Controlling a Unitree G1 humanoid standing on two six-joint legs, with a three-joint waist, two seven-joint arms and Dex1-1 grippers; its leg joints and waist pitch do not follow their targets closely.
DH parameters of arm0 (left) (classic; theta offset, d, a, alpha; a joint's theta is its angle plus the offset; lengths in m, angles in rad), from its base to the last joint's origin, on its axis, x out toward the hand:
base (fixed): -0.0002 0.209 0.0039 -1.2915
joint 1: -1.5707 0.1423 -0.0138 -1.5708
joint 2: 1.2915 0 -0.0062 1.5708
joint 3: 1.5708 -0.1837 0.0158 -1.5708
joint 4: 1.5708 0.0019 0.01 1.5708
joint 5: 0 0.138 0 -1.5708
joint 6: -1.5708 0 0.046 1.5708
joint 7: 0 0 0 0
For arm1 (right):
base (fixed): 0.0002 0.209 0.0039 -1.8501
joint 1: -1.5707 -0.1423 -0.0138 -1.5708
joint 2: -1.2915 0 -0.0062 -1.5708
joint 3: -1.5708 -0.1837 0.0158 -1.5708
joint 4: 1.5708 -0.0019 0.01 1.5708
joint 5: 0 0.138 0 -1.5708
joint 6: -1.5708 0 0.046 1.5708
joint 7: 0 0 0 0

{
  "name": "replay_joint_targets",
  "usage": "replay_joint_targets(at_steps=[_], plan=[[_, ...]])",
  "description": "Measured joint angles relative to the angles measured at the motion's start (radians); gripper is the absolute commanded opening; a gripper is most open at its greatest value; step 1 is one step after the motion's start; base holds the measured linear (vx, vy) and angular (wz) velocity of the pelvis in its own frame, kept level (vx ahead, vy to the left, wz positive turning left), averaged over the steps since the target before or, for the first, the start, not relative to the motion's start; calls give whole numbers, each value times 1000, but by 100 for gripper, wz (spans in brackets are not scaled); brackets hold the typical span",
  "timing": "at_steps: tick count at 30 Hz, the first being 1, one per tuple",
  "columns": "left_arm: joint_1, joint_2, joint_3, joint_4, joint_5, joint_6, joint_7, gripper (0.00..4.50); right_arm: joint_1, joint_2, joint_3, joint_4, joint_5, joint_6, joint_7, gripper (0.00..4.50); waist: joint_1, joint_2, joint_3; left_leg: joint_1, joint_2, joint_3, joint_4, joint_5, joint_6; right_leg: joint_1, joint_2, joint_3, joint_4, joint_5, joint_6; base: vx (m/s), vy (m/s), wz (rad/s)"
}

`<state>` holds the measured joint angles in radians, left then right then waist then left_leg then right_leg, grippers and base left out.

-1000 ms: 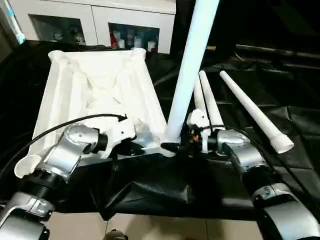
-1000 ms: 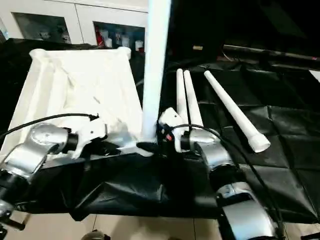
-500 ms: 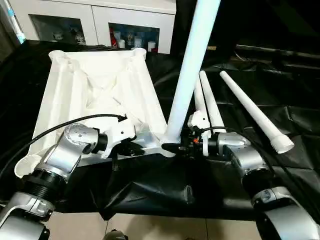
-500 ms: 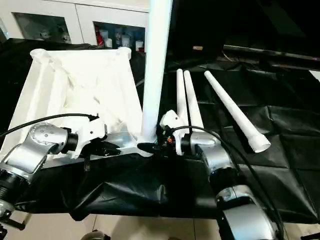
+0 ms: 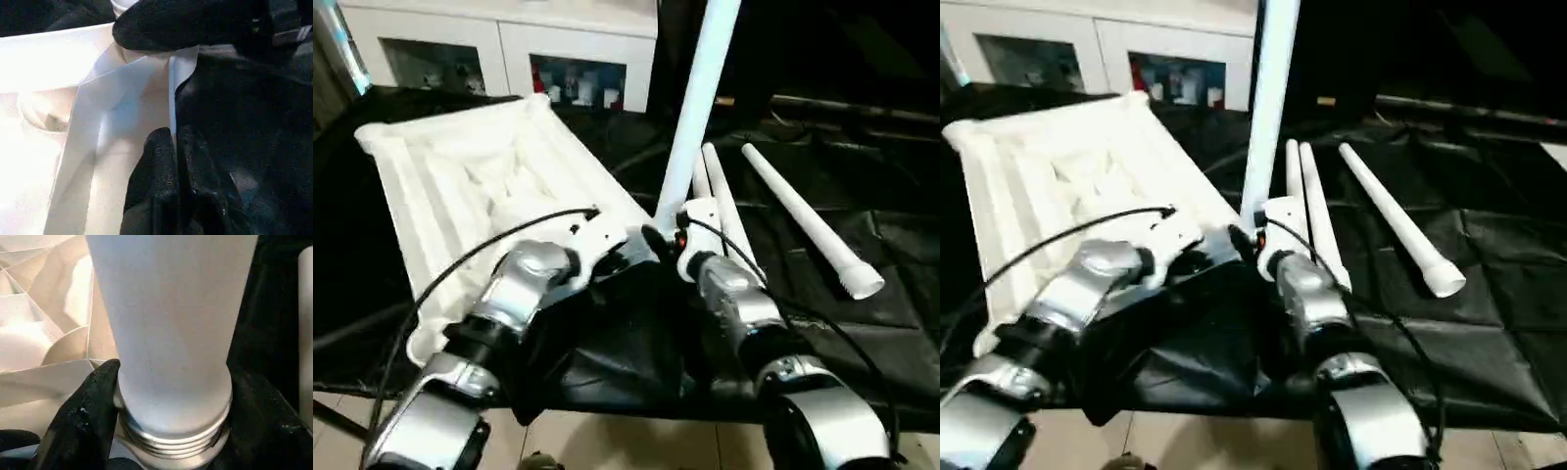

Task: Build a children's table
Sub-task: Rotate leg to tighten

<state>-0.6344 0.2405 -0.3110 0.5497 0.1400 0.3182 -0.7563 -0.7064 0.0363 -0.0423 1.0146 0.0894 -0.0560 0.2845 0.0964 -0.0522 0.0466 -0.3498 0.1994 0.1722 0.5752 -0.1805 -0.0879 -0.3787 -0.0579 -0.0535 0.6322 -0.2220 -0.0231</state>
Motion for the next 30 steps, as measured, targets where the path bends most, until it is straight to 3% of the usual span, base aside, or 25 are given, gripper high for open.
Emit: replay_joint_targets(at_steps=[5, 13, 19, 29, 30], plan=[[0, 9, -1, -1, 4, -10, -10, 0, 0, 0, -1, 7, -3, -28, 31, 378, -2, 0, 0, -1, 0, 0, 0, 0, 0, -1, 0, 0, -1, 0, 0, 0, 0, 0], [30, 81, -6, -49, -12, -60, -95, 0, 27, -102, 61, -38, -20, -33, 274, 378, -6, 1, 2, -4, 1, 0, -1, 0, 1, -4, 0, -1, -2, -3, 2, 0, 0, 0], [77, 179, -3, -107, -60, -126, -266, 0, 80, -203, 135, -160, -13, -10, 577, 378, -1, 2, 2, -9, 1, 0, -1, -1, 3, -5, 0, -3, -5, -4, 2, 0, 0, 0], [105, 263, -10, -144, -107, -163, -407, 0, 82, -254, 188, -220, 0, 36, 771, 378, -1, 1, 3, -8, 3, 0, -1, 0, 2, -5, 1, -5, -5, -5, 1, 0, 0, 0], [106, 264, -9, -144, -107, -167, -409, 0, 82, -252, 188, -220, 1, 46, 773, 345, -2, 1, 3, -8, 3, 1, -1, 0, 2, -5, 1, -5, -5, -5, 1, 0, 0, 0]])
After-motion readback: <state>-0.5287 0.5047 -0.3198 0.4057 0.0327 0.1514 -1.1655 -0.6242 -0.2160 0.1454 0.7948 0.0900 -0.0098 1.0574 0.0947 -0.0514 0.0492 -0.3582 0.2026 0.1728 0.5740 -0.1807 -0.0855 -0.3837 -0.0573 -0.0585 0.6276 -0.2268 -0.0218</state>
